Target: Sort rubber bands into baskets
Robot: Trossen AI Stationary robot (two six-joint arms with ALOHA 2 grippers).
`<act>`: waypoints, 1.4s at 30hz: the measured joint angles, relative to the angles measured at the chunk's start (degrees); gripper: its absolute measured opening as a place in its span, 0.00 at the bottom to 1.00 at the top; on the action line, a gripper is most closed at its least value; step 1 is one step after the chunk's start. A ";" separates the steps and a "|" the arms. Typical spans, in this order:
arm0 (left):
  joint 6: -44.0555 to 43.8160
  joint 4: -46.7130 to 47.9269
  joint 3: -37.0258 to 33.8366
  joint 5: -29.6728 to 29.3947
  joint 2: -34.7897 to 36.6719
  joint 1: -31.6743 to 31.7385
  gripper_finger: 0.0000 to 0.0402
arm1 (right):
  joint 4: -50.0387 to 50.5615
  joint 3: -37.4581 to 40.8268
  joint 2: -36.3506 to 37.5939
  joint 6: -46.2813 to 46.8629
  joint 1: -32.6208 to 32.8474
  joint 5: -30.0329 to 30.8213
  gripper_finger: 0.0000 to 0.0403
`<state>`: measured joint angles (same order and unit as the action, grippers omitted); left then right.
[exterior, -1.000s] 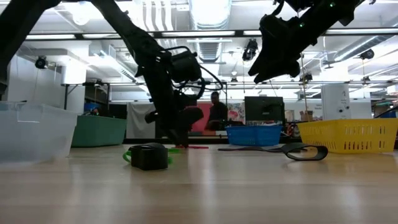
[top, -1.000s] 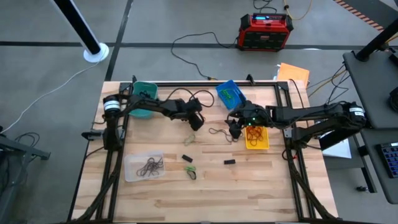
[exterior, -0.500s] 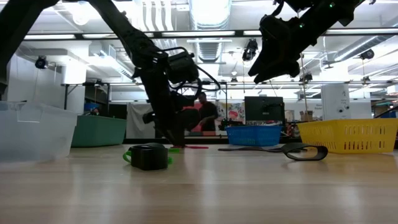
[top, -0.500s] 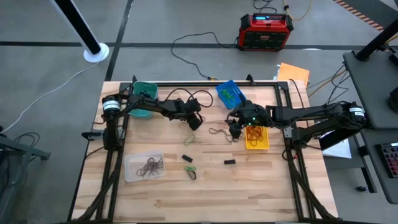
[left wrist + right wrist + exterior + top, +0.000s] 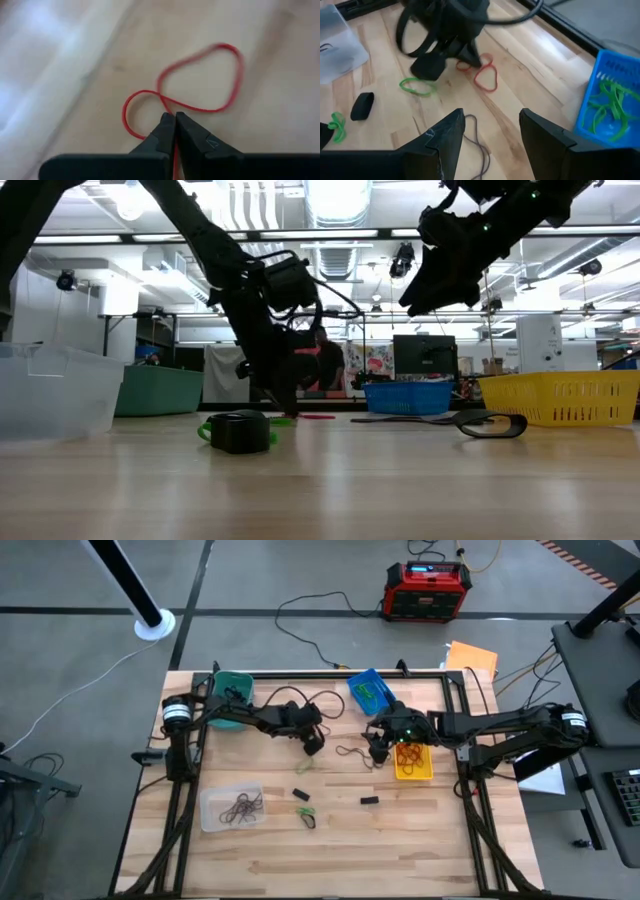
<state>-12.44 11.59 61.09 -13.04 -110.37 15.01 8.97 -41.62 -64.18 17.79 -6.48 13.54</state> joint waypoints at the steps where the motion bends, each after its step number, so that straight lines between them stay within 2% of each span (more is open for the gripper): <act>1: 0.29 0.03 -0.10 0.25 0.46 -0.64 0.00 | -1.36 0.61 0.00 -0.81 -0.02 -0.02 0.46; 4: 1.43 -0.14 -0.20 2.03 2.12 -2.66 0.00 | -5.23 2.59 0.00 -2.16 0.00 -0.02 0.46; 11: 2.99 -2.92 -0.65 1.06 5.05 -6.98 0.00 | -12.00 7.42 0.00 -2.95 0.00 -0.03 0.46; 18: 2.89 -13.04 -7.94 1.63 10.47 -10.03 0.00 | -17.35 10.15 0.00 -3.03 0.00 -0.48 0.46; 22: 0.94 -22.00 -13.34 6.75 16.30 -10.65 0.00 | -19.23 10.18 0.00 -3.98 0.57 -0.71 0.46; 27: -0.37 -32.94 -19.34 11.08 23.01 -11.00 0.00 | -24.24 10.18 -0.50 -8.93 2.36 -4.34 0.46; 32: -1.73 -35.36 -22.14 11.06 26.84 -11.41 0.00 | -32.74 10.18 -4.65 -13.83 4.93 -4.60 0.46; 38: -1.80 -36.01 -20.88 11.08 26.75 -12.39 0.00 | -46.92 10.13 -13.35 -16.16 6.08 -5.01 0.46; 42: -1.65 -36.14 -19.64 11.10 25.99 -12.59 0.00 | -49.11 8.59 -16.75 -16.20 6.08 -5.10 0.46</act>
<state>-14.09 -24.56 41.45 -1.93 -84.38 2.42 -40.13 -33.04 -80.94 1.58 -0.40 8.44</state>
